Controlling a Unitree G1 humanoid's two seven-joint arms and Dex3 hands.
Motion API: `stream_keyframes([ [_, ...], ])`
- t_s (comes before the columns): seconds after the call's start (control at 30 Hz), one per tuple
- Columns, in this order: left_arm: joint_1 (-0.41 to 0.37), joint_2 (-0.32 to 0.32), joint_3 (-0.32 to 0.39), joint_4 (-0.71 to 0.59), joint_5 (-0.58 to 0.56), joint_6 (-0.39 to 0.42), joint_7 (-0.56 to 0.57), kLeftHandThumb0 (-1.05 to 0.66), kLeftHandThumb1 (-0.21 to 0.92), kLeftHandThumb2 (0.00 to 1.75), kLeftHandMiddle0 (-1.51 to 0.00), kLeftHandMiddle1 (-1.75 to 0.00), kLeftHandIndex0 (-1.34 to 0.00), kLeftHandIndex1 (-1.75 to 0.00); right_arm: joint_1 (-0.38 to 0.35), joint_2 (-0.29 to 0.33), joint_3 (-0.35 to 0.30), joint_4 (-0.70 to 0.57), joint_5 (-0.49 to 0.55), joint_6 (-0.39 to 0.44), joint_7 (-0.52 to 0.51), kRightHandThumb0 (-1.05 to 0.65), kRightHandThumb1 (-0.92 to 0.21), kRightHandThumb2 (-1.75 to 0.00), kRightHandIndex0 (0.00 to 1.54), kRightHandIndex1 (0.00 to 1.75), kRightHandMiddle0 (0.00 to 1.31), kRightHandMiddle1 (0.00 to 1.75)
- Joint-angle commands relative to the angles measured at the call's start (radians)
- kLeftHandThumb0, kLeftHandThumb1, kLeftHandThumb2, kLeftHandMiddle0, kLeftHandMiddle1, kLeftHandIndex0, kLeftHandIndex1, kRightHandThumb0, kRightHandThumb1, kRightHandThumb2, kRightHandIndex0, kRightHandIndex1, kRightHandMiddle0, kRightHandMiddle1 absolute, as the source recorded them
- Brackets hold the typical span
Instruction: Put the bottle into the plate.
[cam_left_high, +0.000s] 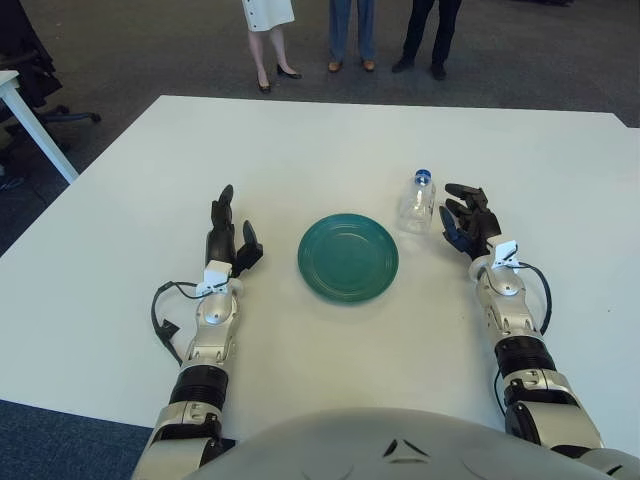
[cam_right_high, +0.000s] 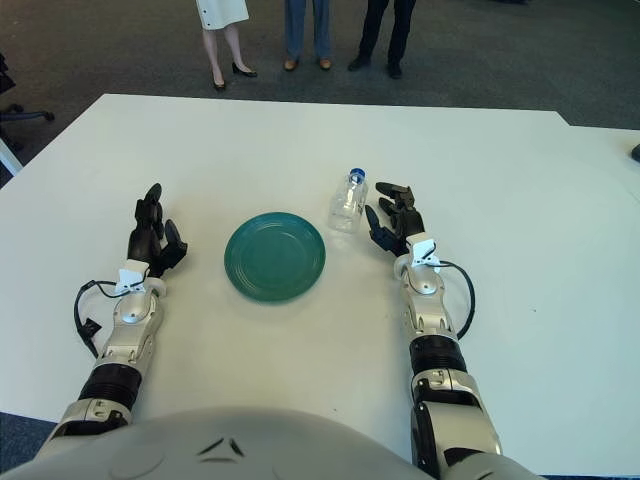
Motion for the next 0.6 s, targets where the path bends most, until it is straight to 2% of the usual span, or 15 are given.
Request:
stream_keyframes([
  [0.0, 0.026, -0.001, 0.003, 0.067, 0.018, 0.009, 0.015, -0.99, 0.92, 0.99, -0.1, -0.01, 0.0, -0.32, -0.029, -0.052, -0.001, 0.023, -0.036, -0.016, -0.001, -0.36, -0.75, -0.64, 0.37, 0.63, 0.12, 0.93],
  [0.1, 0.019, 0.002, 0.003, 0.075, 0.025, 0.009, 0.025, -0.98, 0.92, 0.99, -0.1, -0.01, 0.0, -0.34, -0.047, -0.108, 0.001, 0.031, -0.074, -0.047, 0.001, -0.37, -0.74, -0.64, 0.37, 0.63, 0.1, 0.92],
  [0.3, 0.015, 0.003, 0.003, 0.081, 0.028, 0.013, 0.032, -0.98, 0.92, 0.99, -0.11, -0.01, 0.0, -0.36, -0.068, -0.164, 0.005, 0.053, -0.1, -0.094, 0.02, -0.39, -0.74, -0.62, 0.38, 0.56, 0.08, 0.89],
  [0.57, -0.01, 0.004, 0.007, 0.129, 0.019, 0.001, 0.033, -0.98, 0.92, 0.99, -0.12, -0.01, 0.0, -0.37, -0.104, -0.221, 0.007, 0.099, -0.073, -0.195, 0.089, -0.47, -0.82, -0.5, 0.41, 0.45, 0.04, 0.87],
])
